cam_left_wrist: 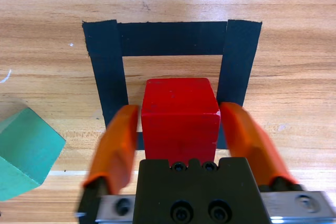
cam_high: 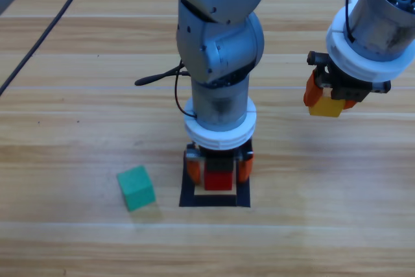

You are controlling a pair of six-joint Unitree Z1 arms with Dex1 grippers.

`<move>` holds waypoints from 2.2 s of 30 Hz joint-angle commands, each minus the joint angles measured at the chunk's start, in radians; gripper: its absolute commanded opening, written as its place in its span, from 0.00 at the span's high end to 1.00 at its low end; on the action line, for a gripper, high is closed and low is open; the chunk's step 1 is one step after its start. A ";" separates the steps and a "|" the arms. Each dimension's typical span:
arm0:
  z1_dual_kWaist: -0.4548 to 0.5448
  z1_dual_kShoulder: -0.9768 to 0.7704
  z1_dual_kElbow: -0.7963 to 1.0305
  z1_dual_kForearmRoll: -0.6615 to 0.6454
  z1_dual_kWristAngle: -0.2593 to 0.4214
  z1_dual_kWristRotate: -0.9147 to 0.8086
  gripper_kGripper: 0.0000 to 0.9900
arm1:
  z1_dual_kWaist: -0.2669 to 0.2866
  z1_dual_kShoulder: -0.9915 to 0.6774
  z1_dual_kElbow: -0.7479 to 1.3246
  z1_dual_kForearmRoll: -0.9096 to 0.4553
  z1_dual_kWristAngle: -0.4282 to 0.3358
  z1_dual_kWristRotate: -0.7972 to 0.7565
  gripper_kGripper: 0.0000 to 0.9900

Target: Stack the blocks in the rectangular block: red at the bottom, yellow in the middle, green on top

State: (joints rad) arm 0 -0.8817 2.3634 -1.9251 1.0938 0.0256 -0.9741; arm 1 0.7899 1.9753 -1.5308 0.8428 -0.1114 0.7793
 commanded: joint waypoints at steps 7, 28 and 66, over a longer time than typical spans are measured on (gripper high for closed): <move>-0.028 0.042 0.034 -0.009 0.013 -0.021 0.11 | -0.008 0.059 0.008 0.013 0.010 -0.005 0.91; -0.025 -0.484 0.077 0.089 0.094 -0.117 0.04 | 0.075 0.097 -0.026 0.015 0.021 0.011 0.91; -0.026 -0.874 0.655 -0.046 0.163 -0.150 0.03 | 0.265 0.425 -0.479 0.234 0.012 0.127 0.91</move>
State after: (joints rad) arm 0 -0.8903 1.5047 -1.3021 1.0685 0.1943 -1.1416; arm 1 1.0248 2.3361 -2.0039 1.0644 -0.1043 0.9064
